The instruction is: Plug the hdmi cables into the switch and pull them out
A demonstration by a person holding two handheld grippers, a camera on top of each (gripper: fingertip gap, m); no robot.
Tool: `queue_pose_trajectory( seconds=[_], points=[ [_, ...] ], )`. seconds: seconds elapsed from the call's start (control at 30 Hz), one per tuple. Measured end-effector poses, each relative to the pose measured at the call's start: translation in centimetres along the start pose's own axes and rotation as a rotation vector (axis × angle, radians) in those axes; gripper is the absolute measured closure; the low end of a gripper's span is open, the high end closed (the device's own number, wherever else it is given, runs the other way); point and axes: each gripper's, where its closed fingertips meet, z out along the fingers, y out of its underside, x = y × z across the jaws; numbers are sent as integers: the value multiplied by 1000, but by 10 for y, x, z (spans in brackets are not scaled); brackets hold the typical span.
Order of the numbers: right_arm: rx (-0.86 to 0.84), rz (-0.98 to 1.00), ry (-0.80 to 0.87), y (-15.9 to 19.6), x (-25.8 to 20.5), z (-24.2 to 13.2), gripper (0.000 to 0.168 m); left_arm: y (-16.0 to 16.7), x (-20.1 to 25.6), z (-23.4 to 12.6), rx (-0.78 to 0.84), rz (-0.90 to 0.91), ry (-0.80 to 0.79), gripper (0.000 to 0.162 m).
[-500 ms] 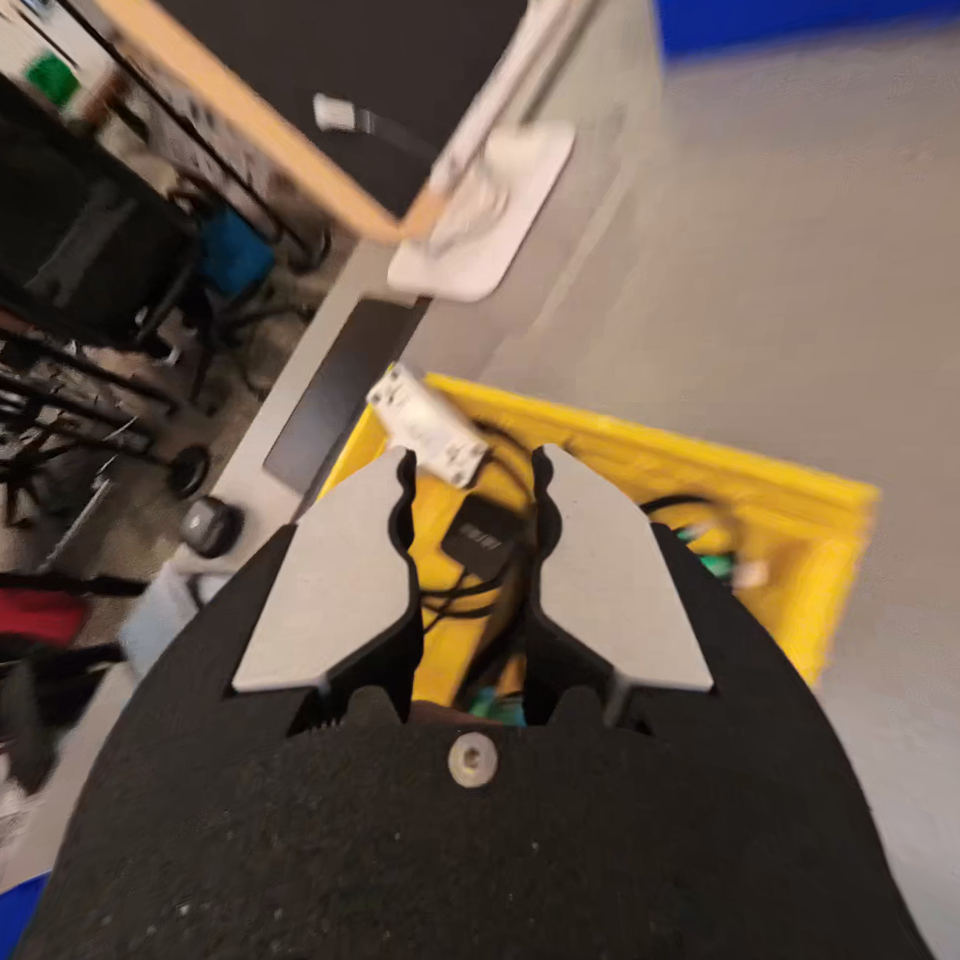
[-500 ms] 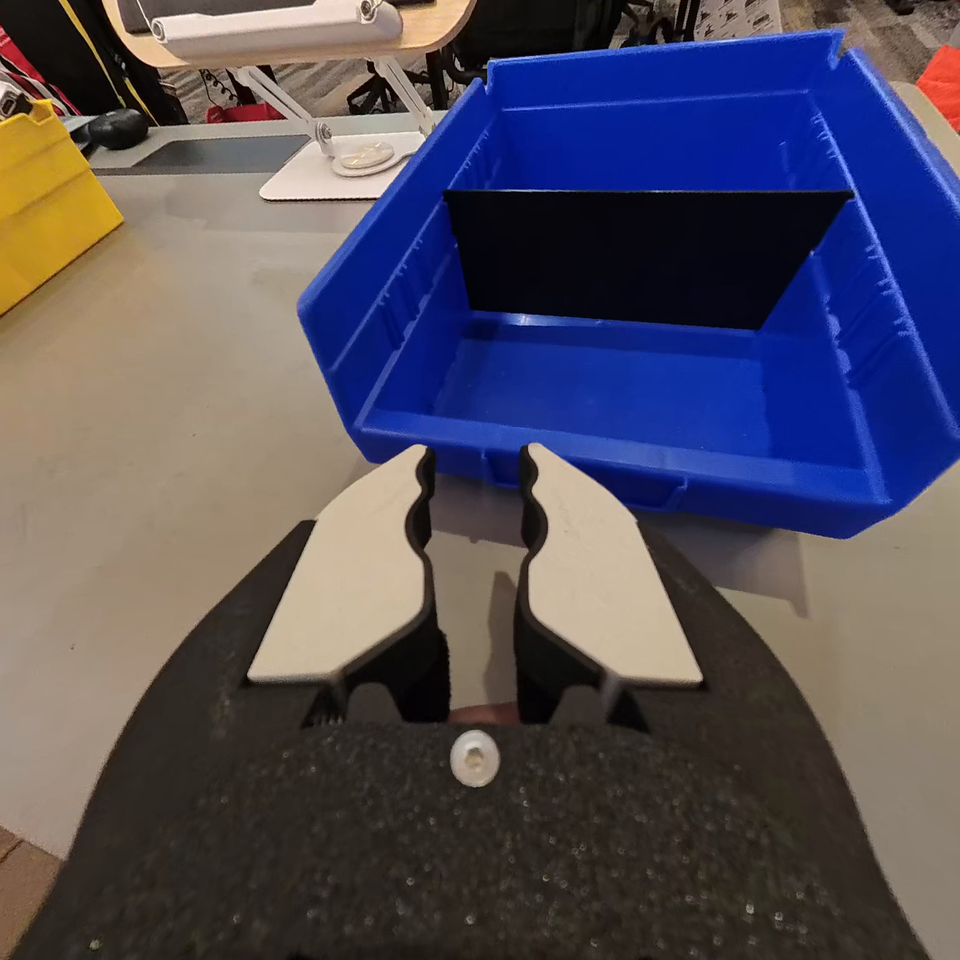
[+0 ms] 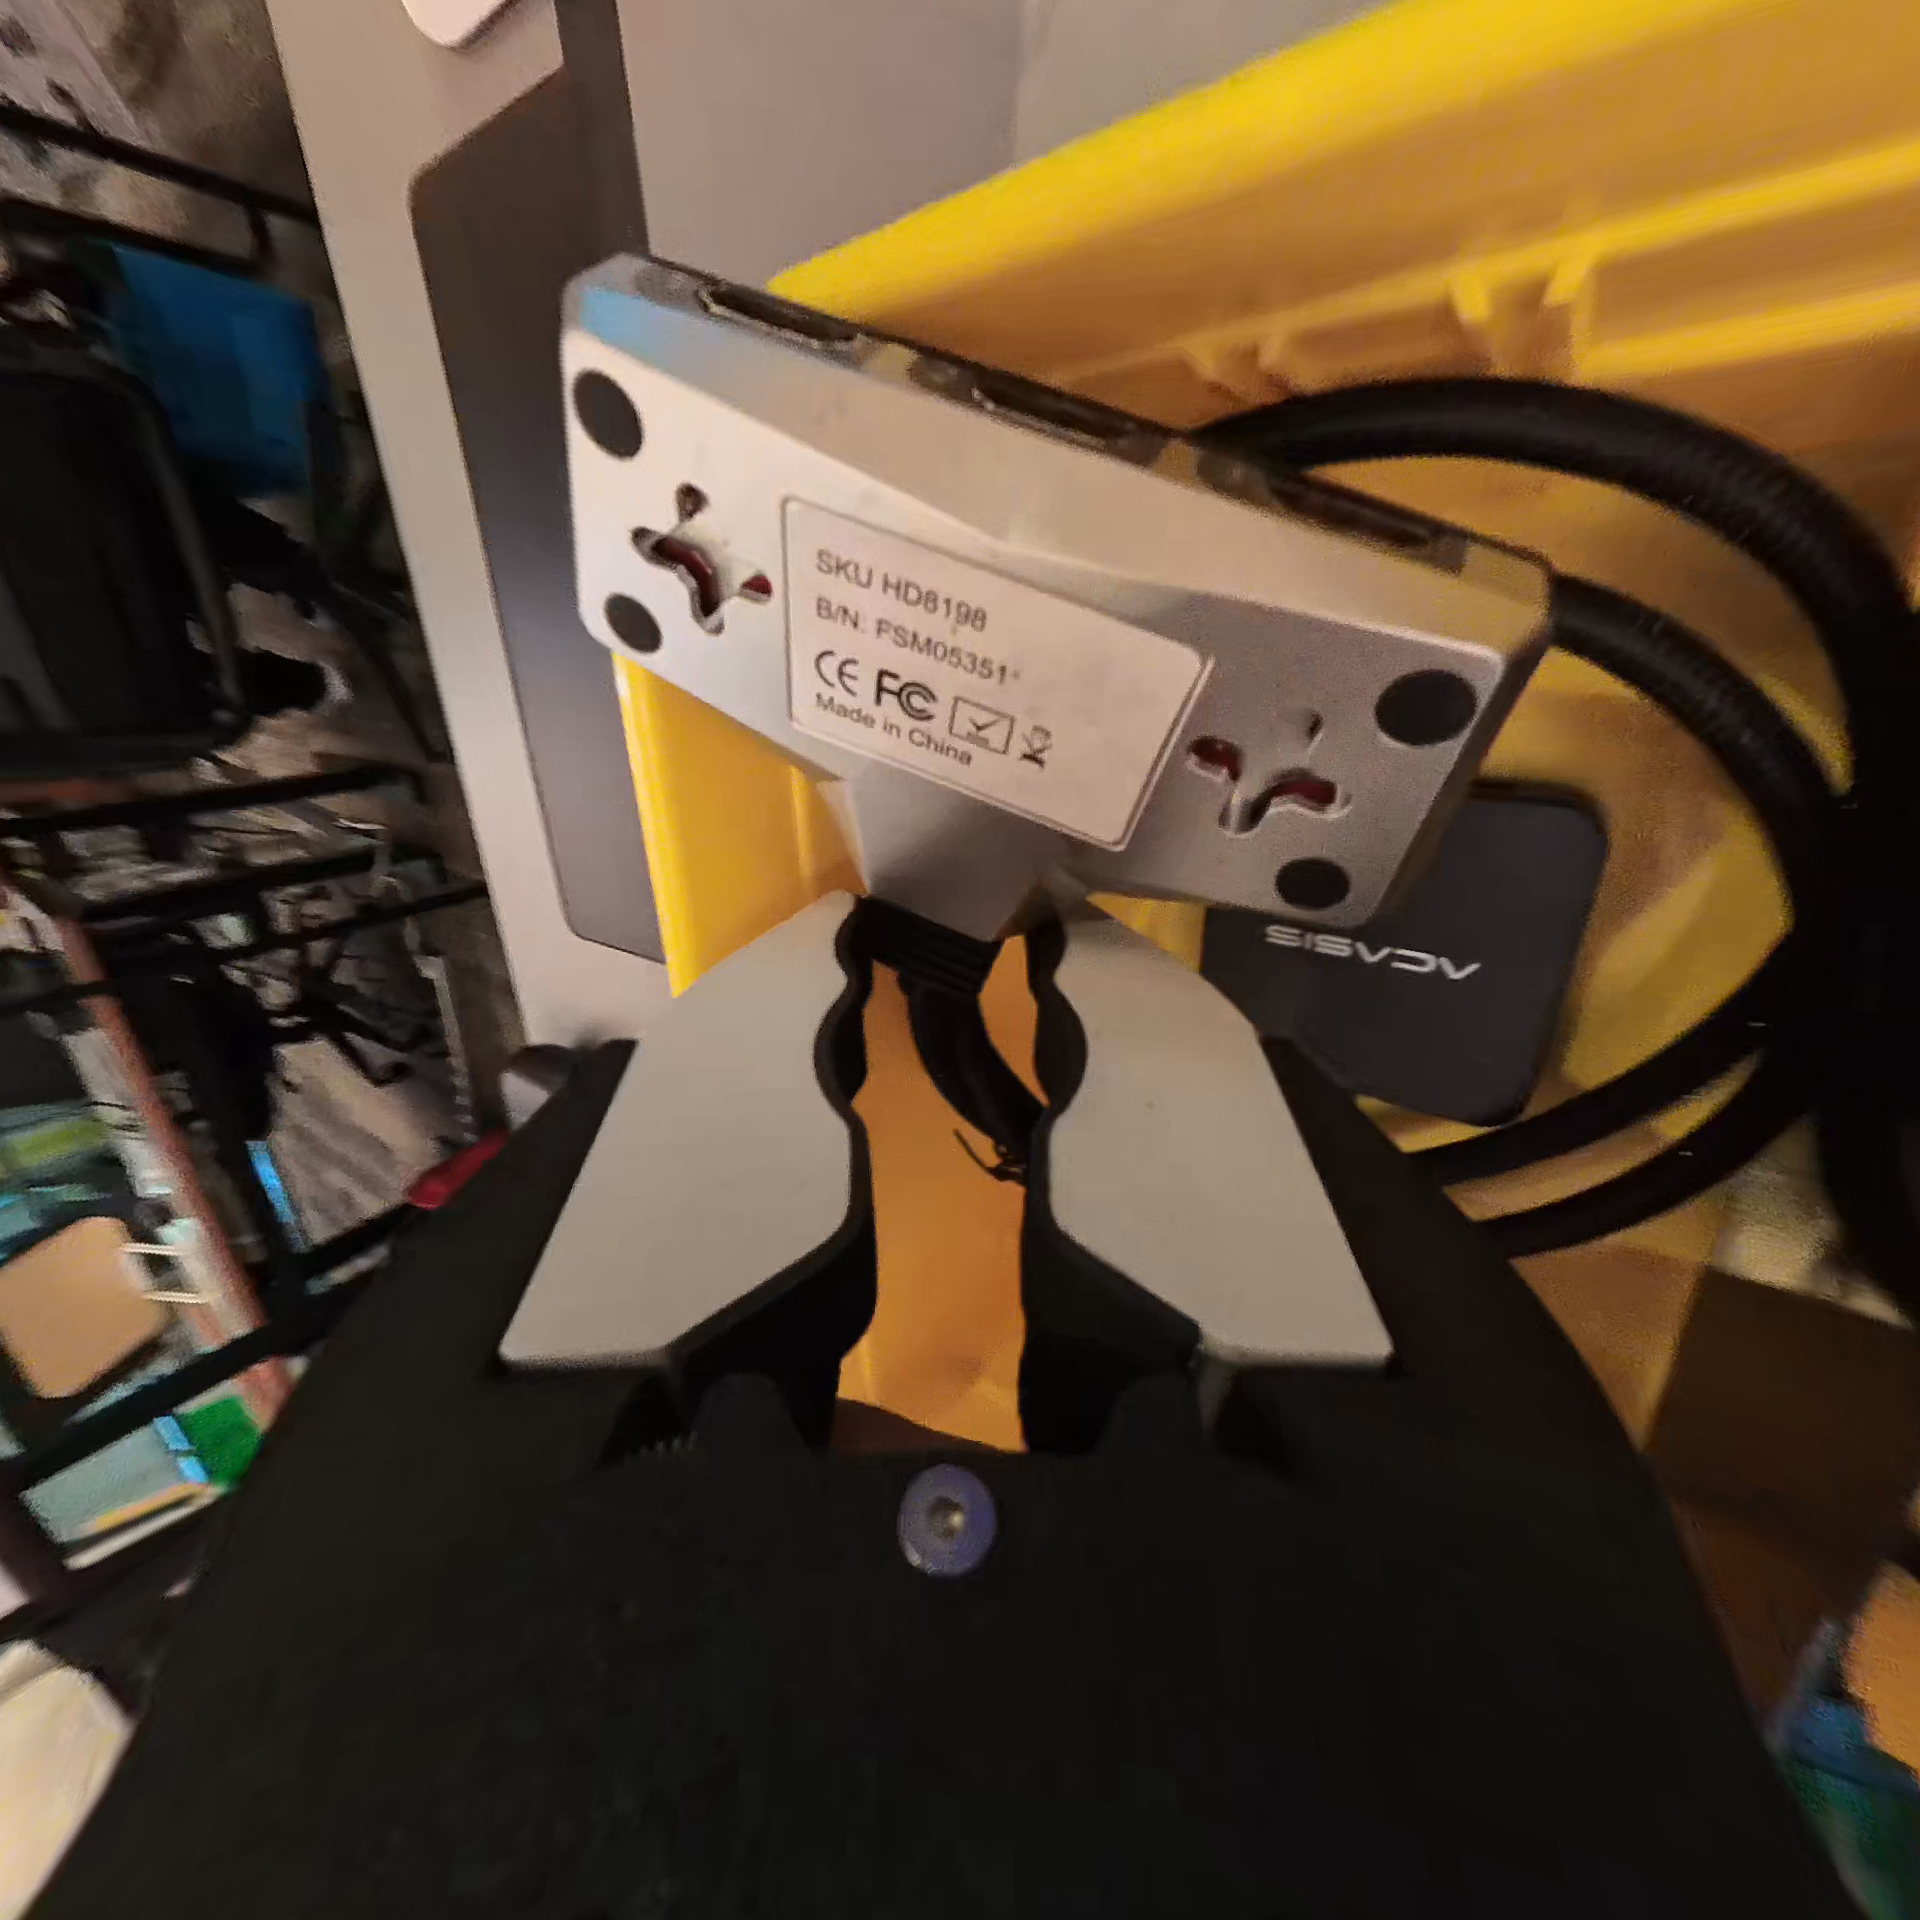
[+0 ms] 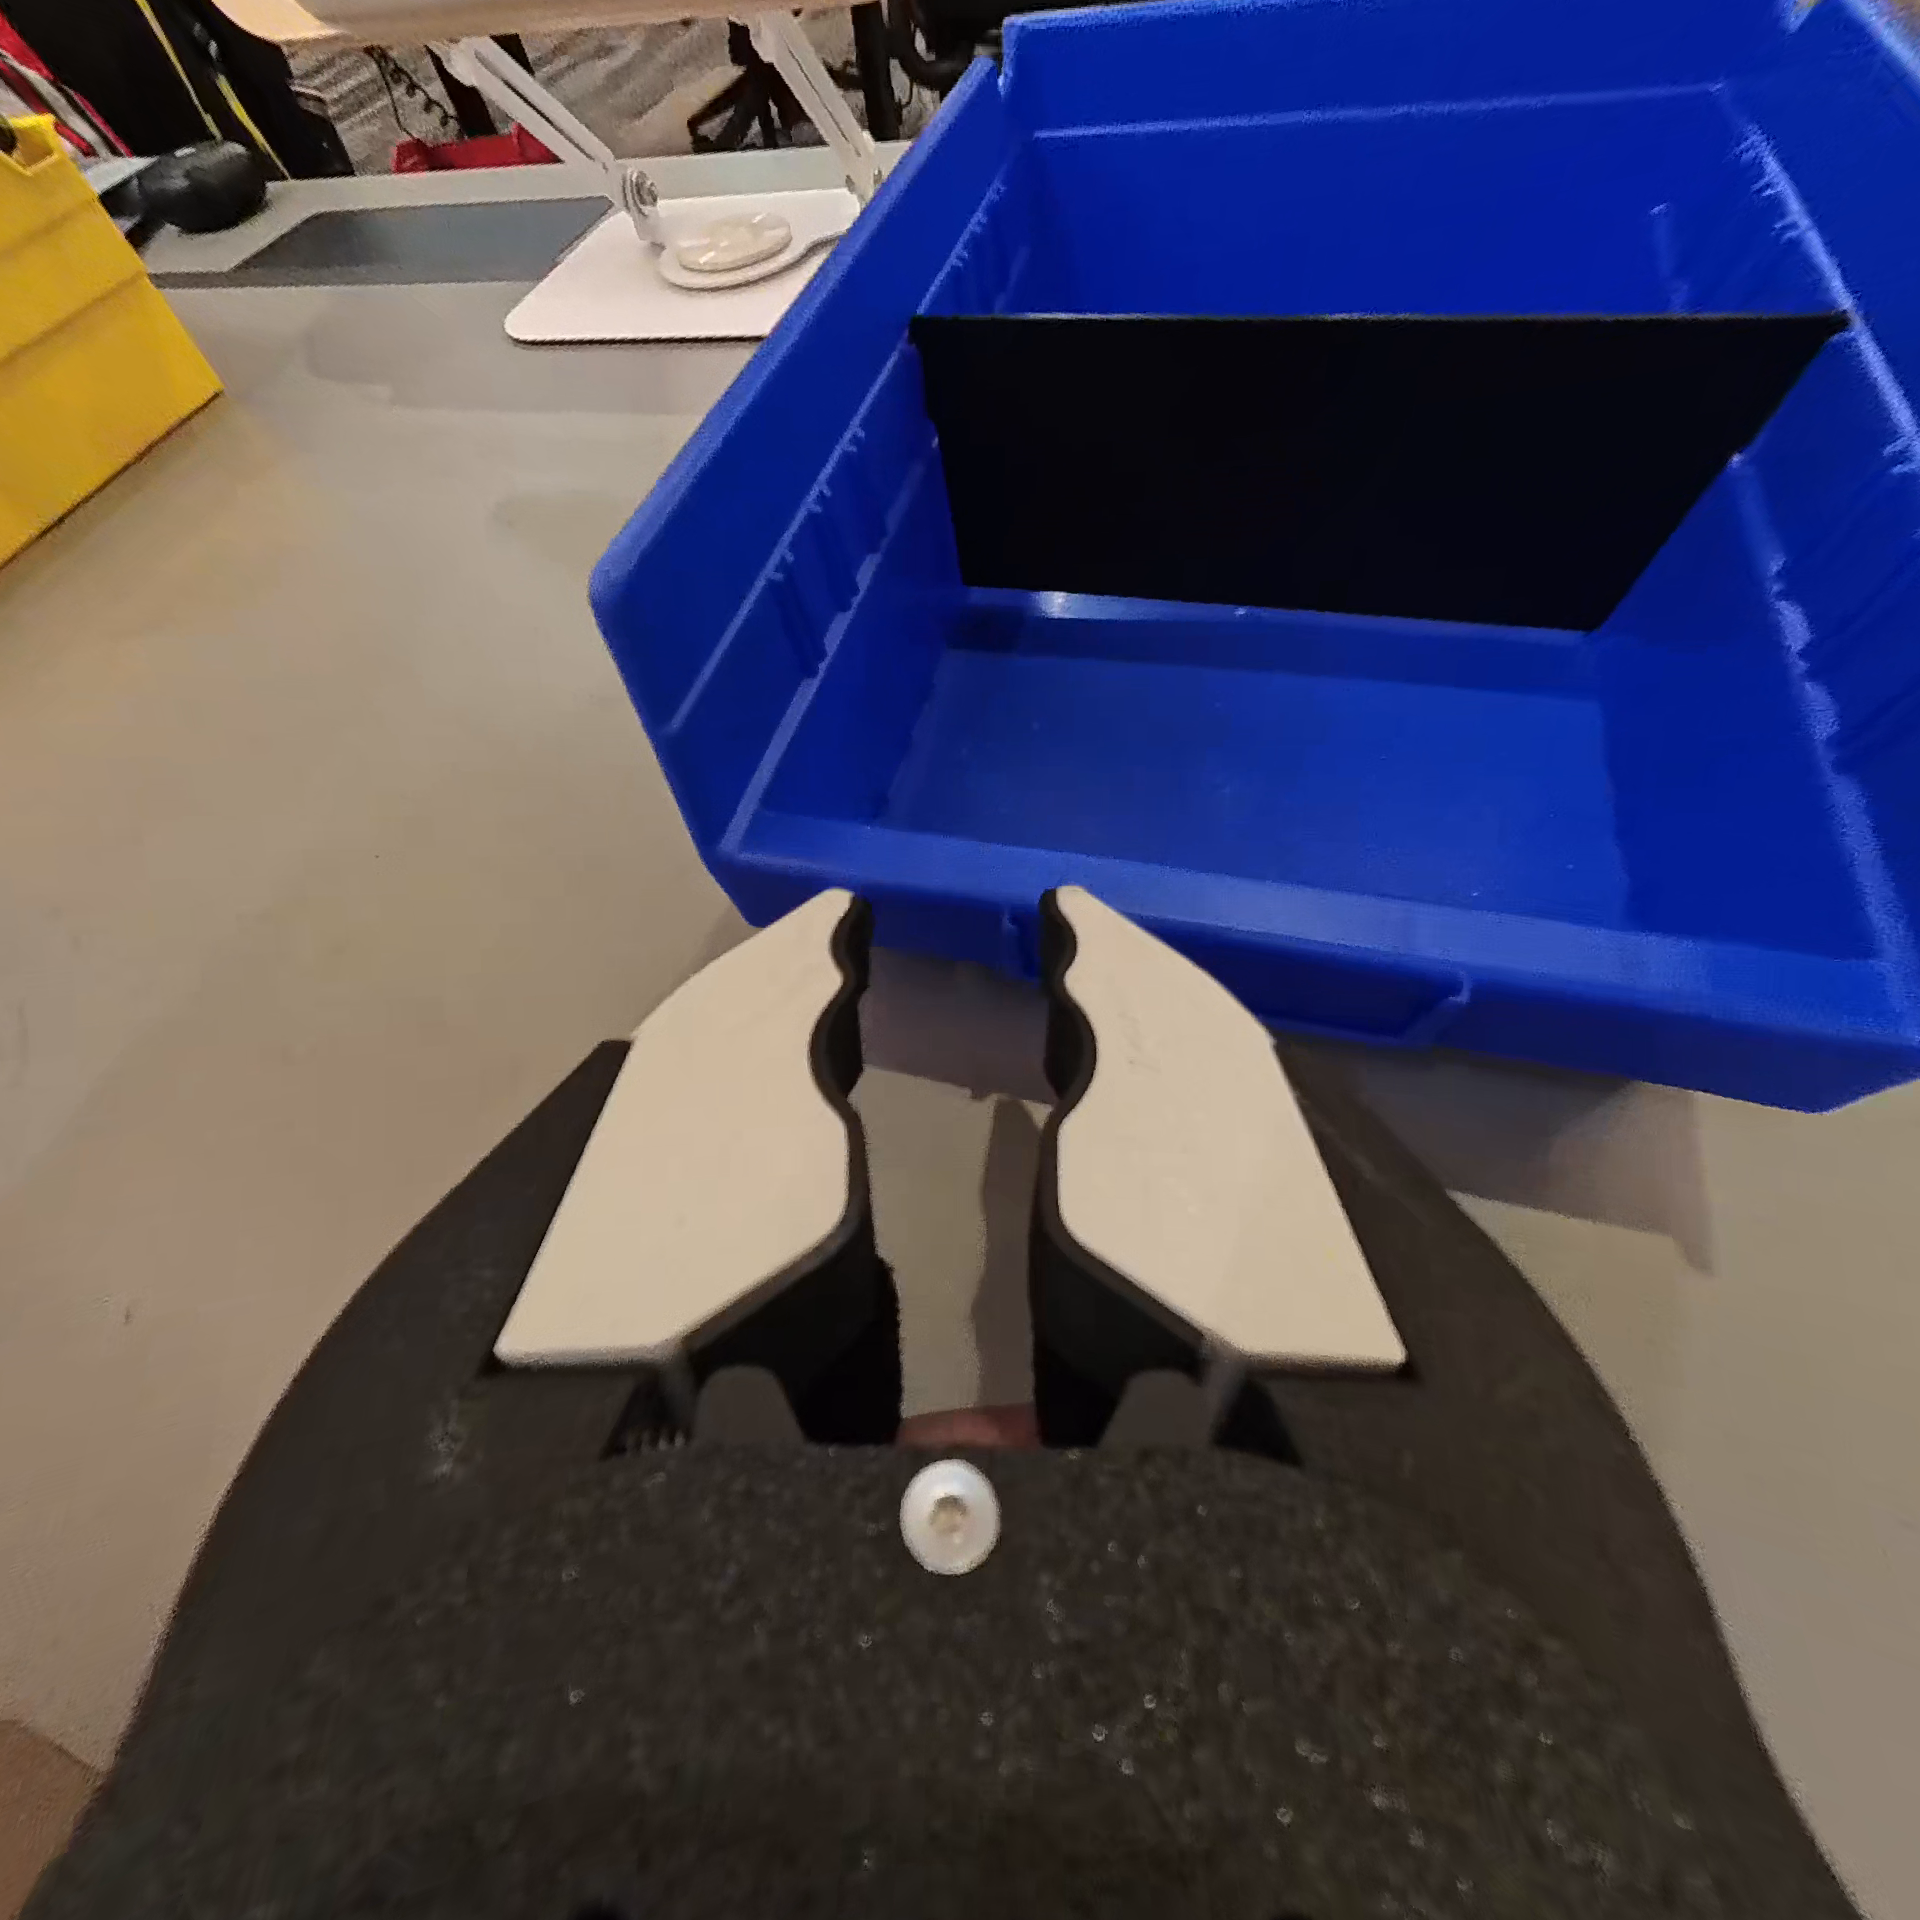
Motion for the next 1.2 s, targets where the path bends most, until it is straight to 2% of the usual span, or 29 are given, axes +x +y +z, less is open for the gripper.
queue_pose_trajectory(
  seconds=[0.13, 0.27, 0.43, 0.53, 0.63, 0.73, 0.83, 0.9, 1.07, 1.2],
  points=[
    [5, -16, -13, 0, -5, 3, 141, 2, -8, -5, 6, -32, -41, 137],
    [3, -5, -28, -1, -7, 1, 141, 9, -34, -44, 56, -193, -147, 137],
    [30, -14, -33, -5, -9, -8, 141, 22, -83, -137, 158, -423, -383, 138],
    [42, -11, -46, -7, -11, -12, 141, 16, -106, -203, 221, -498, -532, 138],
    [53, -5, -63, -8, -16, -14, 141, -8, -118, -258, 269, -535, -671, 137],
    [62, -7, -77, -9, -20, -16, 141, -51, -115, -293, 345, -576, -741, 137],
    [80, -18, -88, -13, -25, -19, 141, -103, -97, -301, 397, -612, -769, 137],
    [102, -24, -98, -17, -29, -23, 141, -139, -78, -292, 433, -634, -772, 137],
    [256, -132, -125, -41, -51, -40, 140, -222, -21, -241, 529, -709, -743, 137],
    [371, -156, -293, -62, -110, -48, 134, -275, 21, -210, 612, -797, -779, 137]
  ],
)
